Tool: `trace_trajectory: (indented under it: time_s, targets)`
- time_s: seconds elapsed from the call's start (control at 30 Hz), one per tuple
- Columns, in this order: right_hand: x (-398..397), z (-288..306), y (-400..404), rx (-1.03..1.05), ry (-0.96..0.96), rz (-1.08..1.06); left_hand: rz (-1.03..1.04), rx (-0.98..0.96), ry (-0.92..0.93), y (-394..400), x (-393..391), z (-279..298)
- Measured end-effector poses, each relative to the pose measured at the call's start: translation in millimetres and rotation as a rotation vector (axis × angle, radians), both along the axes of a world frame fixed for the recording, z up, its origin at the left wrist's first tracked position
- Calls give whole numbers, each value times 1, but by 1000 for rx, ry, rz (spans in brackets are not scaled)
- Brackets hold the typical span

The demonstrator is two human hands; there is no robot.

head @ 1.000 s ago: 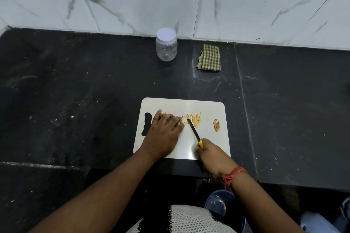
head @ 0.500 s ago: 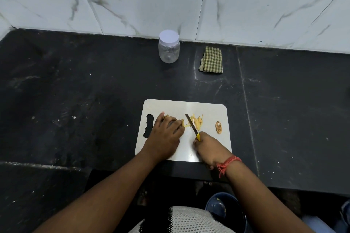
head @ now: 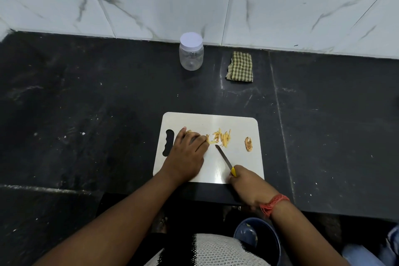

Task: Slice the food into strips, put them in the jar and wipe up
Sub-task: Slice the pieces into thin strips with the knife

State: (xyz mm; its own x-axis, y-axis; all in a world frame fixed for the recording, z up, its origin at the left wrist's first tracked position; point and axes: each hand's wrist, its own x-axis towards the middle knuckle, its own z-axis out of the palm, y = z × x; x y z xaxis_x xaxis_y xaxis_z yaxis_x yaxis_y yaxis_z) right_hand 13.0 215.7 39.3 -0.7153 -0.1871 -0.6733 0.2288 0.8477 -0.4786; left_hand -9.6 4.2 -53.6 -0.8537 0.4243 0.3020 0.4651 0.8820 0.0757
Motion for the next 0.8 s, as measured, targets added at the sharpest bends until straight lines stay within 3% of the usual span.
trace_trajectory:
  time_s: [0.8]
  targets:
    - [-8,2,-4,-57,72,-100,5,-28,19,3,-2,6]
